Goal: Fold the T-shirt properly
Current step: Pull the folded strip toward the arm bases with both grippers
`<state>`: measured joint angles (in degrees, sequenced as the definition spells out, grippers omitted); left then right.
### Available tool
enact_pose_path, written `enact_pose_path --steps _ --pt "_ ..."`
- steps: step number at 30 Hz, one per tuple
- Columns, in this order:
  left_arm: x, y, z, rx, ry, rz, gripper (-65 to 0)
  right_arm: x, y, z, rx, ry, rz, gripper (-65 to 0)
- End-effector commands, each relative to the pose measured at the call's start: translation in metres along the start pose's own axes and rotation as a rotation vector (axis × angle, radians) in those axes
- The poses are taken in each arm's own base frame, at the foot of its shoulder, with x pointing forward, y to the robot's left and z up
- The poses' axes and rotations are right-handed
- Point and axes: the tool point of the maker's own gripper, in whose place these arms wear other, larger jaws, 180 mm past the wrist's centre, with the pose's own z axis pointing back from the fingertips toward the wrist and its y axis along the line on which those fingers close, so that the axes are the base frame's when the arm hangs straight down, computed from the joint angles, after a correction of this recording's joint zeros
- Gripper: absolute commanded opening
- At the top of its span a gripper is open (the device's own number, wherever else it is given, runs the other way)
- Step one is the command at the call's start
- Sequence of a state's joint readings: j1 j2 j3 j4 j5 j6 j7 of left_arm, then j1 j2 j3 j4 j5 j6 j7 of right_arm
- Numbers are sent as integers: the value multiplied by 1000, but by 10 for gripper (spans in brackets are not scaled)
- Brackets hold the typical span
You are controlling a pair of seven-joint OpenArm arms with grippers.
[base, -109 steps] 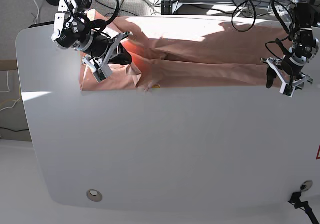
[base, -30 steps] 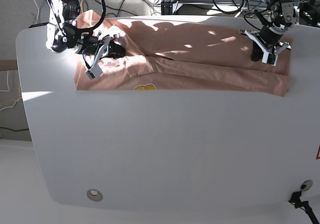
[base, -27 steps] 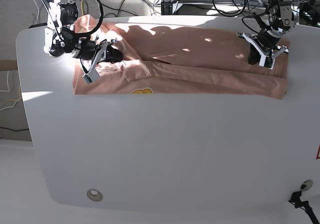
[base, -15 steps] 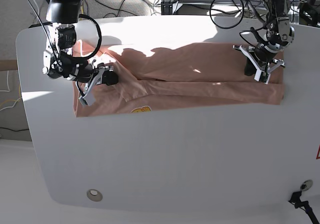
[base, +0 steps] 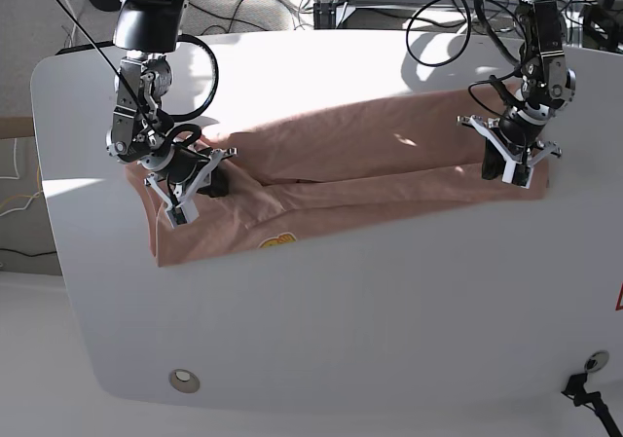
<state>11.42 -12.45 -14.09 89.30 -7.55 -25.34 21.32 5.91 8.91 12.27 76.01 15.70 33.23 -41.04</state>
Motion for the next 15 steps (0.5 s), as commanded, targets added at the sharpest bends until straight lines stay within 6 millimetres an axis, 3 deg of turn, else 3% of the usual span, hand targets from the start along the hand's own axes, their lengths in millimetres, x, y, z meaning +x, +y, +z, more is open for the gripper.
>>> enact_pose_path --steps 1,6,10,13,15 --pt "14 5 1 6 -46 -6 -650 10 -2 0 -18 0 24 -650" --pt "28 8 6 19 -26 -39 -650 20 0 8 -26 -32 53 -650" --pt "45 21 20 66 -51 -59 -650 29 6 22 -41 -59 98 -650" --pt "49 41 38 131 -59 -43 -374 39 10 33 -56 -70 138 -650" --pt "54 51 50 143 -81 14 -243 37 13 38 -62 -57 152 -650"
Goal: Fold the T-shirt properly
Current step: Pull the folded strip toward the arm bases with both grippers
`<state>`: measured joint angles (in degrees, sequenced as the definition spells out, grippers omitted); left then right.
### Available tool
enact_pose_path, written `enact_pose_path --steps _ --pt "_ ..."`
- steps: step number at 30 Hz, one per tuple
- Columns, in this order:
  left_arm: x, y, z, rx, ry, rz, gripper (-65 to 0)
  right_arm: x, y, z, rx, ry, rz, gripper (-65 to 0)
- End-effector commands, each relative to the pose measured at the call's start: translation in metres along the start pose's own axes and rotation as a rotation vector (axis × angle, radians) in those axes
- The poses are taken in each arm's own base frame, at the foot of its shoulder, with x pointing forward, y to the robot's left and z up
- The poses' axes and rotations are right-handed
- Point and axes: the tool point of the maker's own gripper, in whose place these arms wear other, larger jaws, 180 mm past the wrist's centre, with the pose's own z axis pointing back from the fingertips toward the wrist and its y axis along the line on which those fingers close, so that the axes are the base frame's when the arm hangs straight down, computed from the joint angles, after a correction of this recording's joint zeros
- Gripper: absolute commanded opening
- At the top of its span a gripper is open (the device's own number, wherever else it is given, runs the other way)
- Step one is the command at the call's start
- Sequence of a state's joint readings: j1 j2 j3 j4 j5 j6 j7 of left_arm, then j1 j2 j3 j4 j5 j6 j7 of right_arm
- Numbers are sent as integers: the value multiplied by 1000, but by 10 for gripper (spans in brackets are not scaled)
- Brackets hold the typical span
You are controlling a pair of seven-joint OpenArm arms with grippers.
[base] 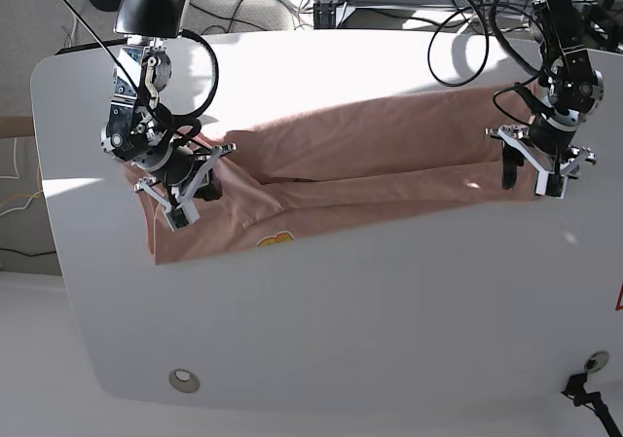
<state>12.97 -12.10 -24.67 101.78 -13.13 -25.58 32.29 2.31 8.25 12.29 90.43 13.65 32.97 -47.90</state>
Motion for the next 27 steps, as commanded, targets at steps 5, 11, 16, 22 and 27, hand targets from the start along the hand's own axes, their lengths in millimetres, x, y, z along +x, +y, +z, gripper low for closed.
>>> enact_pose_path --steps 5,11,16,22,27 --pt "-14 60 29 37 43 208 -174 9 4 10 -2 -39 27 -650" --pt "-47 64 26 -70 96 283 -174 1 15 7 15 -28 10 -650" --pt "-71 50 16 -136 146 328 -173 0 17 6 19 -28 5 -650" --pt "-90 36 7 -183 192 361 -173 0 17 6 21 -30 4 -650" --pt "-104 2 -3 -276 249 348 -178 1 18 6 24 -33 2 -650"
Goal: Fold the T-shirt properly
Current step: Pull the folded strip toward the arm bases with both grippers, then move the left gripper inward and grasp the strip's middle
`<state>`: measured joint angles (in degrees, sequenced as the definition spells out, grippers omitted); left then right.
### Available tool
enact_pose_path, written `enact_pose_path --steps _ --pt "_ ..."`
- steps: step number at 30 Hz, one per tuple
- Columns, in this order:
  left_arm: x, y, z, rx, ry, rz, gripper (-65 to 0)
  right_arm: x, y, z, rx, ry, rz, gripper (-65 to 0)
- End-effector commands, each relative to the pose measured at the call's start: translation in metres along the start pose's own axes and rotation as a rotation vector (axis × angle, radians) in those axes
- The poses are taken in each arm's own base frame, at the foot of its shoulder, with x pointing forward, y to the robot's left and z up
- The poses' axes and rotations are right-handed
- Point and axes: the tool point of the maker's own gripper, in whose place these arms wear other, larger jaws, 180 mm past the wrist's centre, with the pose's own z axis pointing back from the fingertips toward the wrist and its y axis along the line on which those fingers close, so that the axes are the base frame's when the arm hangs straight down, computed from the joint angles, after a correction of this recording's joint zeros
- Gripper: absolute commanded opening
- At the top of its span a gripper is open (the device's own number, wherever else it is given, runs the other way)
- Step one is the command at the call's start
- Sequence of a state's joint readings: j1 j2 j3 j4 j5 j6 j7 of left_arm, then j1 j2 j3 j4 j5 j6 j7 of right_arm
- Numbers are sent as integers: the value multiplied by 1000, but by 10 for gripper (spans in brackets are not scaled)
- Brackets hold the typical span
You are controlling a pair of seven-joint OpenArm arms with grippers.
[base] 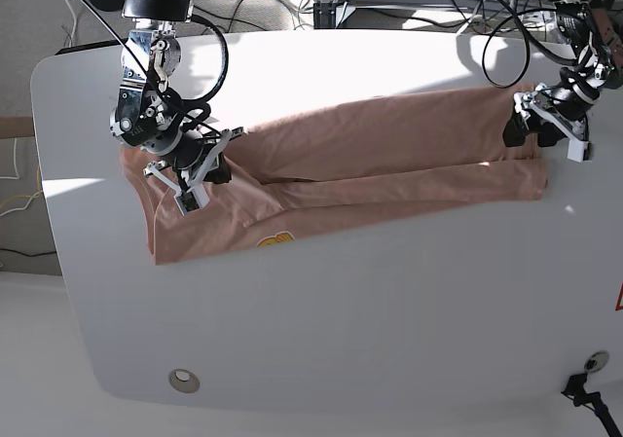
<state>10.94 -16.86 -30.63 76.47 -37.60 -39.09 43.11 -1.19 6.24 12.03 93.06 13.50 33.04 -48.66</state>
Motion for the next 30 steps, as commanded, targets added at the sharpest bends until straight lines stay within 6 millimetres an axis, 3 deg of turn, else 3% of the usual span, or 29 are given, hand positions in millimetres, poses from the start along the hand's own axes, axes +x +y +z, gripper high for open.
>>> enact_pose_path --steps 1,3,8,13,15,18,20,25,30 --pt "-4 -4 -2 -15 37 -31 -178 18 -2 4 -2 -55 16 -650" --pt "-5 -15 -10 -38 31 -20 -201 18 -2 4 -1 -56 15 -650" --pt "-6 -20 -12 -48 26 -15 -492 18 -2 4 -1 -56 15 -650" --pt "7 -20 -14 -47 0 -23 -547 13 -2 5 -3 -46 14 -650" --pt "13 -20 -13 -47 -11 -36 -638 12 -1 4 0 -44 11 -650" --pt "33 -33 -6 -54 -49 -111 -650 11 -1 4 0 -43 11 -650" --pt "45 -54 -5 -86 -71 -183 -650 11 0 4 1 -43 10 -650" --pt "40 -117 -4 -208 -63 -321 -650 11 0 4 1 -43 10 -650" --pt "41 -169 -10 -314 -95 -357 -650 11 0 4 2 -44 8 -650"
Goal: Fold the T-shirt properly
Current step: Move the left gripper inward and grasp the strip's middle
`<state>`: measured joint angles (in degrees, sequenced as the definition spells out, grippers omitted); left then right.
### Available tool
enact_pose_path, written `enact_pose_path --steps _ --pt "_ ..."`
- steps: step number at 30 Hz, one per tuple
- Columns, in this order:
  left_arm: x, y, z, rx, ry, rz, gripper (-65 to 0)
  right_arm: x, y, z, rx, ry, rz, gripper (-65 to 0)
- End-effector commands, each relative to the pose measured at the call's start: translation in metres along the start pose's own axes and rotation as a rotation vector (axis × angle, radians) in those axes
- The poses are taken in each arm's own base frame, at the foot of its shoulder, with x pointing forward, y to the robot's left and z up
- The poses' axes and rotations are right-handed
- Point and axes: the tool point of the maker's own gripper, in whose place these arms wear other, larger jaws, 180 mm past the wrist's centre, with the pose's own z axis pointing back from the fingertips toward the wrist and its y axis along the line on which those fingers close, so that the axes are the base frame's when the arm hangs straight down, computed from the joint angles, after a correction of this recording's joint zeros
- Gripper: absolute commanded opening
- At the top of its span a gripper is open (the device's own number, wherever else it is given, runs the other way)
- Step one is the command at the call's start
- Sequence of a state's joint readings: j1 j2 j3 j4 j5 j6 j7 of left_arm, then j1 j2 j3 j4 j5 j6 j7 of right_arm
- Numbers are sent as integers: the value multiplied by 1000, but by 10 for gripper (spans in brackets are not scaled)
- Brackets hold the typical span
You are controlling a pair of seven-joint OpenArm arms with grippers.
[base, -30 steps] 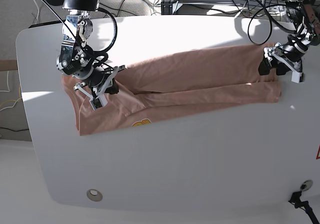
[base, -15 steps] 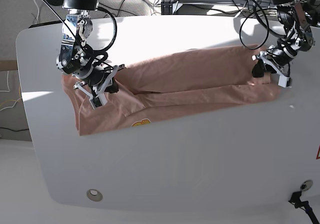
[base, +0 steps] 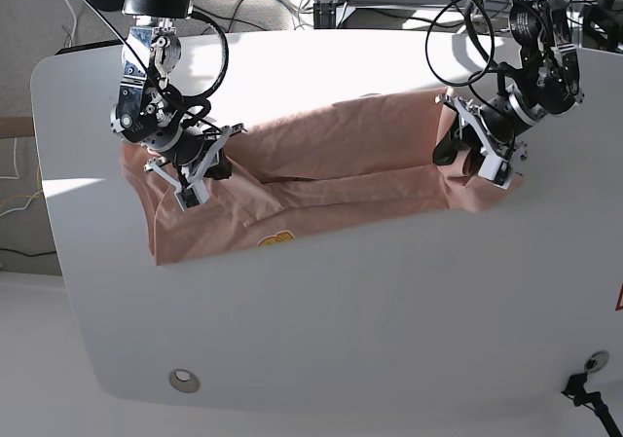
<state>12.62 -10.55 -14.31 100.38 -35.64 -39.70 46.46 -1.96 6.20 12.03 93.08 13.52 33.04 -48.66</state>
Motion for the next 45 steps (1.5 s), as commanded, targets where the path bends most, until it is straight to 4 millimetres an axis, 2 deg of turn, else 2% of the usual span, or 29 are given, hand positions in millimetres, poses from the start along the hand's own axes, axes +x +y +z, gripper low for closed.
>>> enact_pose_path --steps 1,2,5,7,9,13,17,26,29,30,34,35,36,41,43,45 --pt "15 -11 -3 -35 -53 -14 -650 18 -2 4 -1 -56 14 -650" --pt "16 -18 -8 -55 -56 -12 -650 18 -2 4 -1 -56 14 -650" --pt "36 -37 -25 -109 -105 -17 -650 18 0 3 3 -58 10 -650" --pt "35 -49 -36 -143 -110 7 -650 18 5 1 8 -58 3 -650" --pt "46 -63 -47 -180 -141 26 -650 18 6 0 11 -59 1 -650" --pt "53 -82 -62 -232 -140 30 -650 18 7 0 16 -62 -4 -650" --pt "53 -92 -68 -246 -131 46 -650 18 7 0 17 -63 -5 -650" --pt "57 -94 -79 -263 -135 72 -650 18 7 0 17 -63 -5 -650" --pt "66 -97 -82 -273 -149 65 -650 19 8 0 19 -64 -7 -650" --pt "66 -102 -83 -284 -148 62 -632 19 8 0 19 -64 -7 -650" --pt "66 -115 -87 -319 -135 38 -343 19 8 0 19 -64 -7 -650" --pt "66 -124 -89 -343 -127 24 -294 19 8 0 19 -64 -7 -650" --pt "71 -136 -93 -376 -125 -7 -271 19 8 0 19 -66 -6 -650" --pt "88 -183 -99 -497 -124 -131 -267 21 15 -3 28 -72 -16 -650" --pt "97 -189 -95 -509 -146 -162 -267 21 16 -3 30 -73 -18 -650" --pt "99 -184 -94 -498 -145 -175 -267 20 16 -3 31 -71 -19 -650"
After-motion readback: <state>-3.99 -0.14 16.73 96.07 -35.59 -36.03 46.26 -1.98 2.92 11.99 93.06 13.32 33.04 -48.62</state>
